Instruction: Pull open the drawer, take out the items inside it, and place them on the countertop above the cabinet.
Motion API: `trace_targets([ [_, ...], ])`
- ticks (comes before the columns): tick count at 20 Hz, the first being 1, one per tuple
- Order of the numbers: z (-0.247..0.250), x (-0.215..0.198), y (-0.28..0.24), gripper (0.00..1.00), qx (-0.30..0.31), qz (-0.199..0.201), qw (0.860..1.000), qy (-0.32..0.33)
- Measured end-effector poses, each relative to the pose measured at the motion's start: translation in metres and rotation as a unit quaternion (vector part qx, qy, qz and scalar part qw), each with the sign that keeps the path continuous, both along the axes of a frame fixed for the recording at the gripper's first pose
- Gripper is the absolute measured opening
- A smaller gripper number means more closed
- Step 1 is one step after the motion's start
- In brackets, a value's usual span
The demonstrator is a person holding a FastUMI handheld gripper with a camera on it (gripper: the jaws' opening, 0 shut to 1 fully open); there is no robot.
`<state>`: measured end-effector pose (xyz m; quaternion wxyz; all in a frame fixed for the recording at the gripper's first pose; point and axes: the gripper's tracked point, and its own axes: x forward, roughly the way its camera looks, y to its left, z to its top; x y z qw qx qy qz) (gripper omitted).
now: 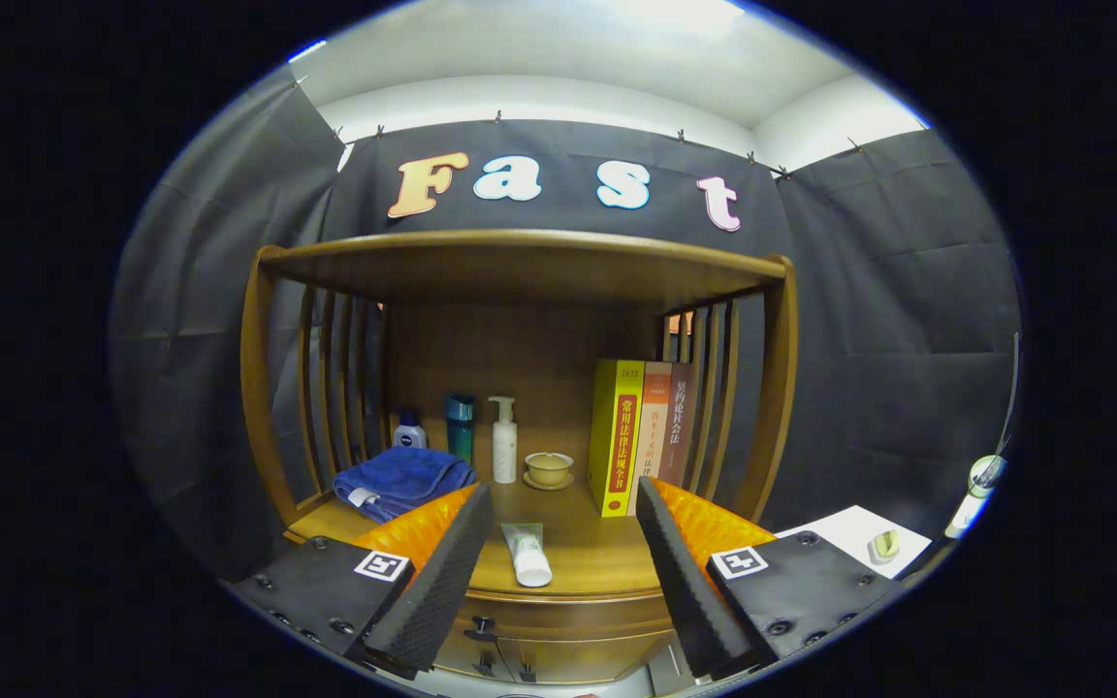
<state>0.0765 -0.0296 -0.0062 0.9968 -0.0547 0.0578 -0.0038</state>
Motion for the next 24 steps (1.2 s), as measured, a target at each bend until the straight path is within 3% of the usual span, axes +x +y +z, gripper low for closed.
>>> trace_targets([
  [7,0.031,-0.013,-0.010,0.97,-0.010,0.000,1.000,-0.013],
  [24,0.023,-0.012,-0.009,0.97,0.021,0.005,1.000,-0.005],
])
